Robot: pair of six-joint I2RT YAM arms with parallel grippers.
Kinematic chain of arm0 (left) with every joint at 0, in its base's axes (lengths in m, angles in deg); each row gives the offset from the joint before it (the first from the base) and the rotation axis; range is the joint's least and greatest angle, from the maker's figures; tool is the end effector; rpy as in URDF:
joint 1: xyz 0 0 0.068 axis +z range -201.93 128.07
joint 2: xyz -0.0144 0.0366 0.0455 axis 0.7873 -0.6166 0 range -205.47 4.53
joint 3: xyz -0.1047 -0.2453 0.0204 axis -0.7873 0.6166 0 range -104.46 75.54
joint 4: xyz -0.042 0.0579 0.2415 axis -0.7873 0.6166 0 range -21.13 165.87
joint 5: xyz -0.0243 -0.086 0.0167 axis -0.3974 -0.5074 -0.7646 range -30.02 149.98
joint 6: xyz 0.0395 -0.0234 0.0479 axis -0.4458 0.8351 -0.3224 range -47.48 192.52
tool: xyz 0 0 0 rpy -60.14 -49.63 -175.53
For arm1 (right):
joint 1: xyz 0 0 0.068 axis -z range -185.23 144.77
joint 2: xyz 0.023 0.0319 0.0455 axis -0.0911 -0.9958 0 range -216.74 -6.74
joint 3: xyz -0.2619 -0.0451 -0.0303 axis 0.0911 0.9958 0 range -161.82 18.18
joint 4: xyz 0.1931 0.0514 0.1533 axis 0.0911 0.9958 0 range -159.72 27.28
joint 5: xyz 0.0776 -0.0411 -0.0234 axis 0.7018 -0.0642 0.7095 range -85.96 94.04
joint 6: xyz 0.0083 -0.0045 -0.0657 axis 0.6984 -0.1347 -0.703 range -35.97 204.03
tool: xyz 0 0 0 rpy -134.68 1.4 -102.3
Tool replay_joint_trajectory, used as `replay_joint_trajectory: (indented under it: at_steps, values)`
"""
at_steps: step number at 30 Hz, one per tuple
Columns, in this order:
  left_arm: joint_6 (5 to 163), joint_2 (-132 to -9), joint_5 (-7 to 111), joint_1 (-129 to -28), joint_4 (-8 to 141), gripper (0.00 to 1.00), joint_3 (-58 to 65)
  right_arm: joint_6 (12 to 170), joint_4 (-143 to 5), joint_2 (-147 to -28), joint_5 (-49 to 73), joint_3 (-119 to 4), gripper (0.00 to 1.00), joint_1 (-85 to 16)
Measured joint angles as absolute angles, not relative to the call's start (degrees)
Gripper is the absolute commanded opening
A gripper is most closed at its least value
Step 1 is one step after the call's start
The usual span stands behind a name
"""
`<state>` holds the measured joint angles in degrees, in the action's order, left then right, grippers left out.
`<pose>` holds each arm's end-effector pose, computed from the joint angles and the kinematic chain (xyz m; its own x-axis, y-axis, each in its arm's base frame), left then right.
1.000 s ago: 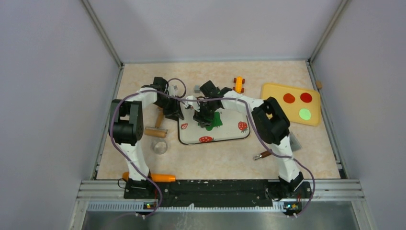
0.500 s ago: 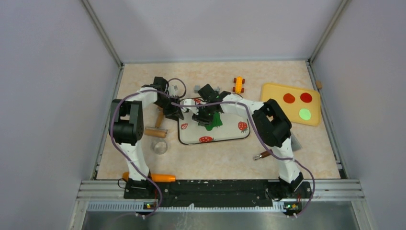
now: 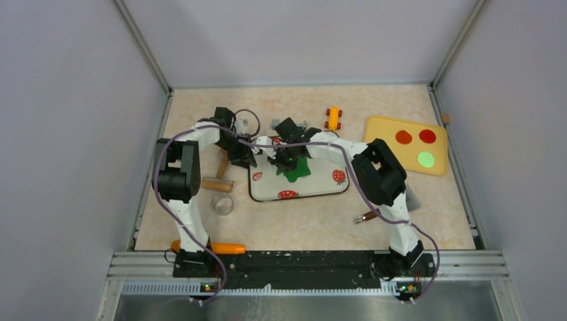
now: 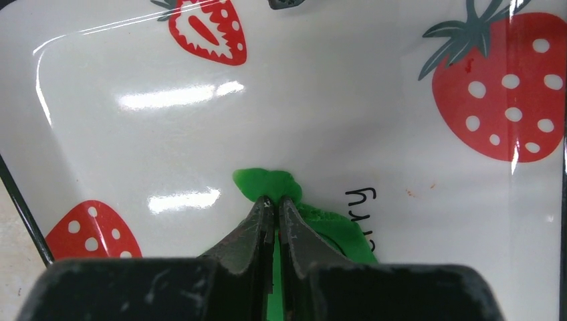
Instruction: Roll out the dumpling wrappers from the dough
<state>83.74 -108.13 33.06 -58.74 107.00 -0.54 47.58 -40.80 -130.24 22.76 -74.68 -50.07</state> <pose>0.3702 -0.0682 0.1437 -0.9832 -0.0573 -0.1736 0.0336 0.8768 -0.4797 0.3128 0.3349 0.1543 -0.0266 -0.8199 -0.5718 -0.9931 0.0868 -0.0784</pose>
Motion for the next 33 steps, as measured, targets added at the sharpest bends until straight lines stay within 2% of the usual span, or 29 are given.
replay_joint_trajectory:
  at_steps: [12, 23, 33]
  values:
    - [83.5, -108.2, 33.2, -58.7, 107.0, 0.4, -0.6, 53.1, -35.2, -128.1, 23.7, -75.0, 0.0, -50.1]
    - [82.9, -108.9, 33.5, -58.7, 107.9, 0.33, -1.4, 54.8, -33.5, -123.1, 23.7, -74.8, 0.0, -49.9]
    - [82.7, -109.0, 33.7, -58.7, 108.3, 0.34, -1.6, 54.7, -30.7, -115.3, 24.0, -69.9, 0.0, -44.7]
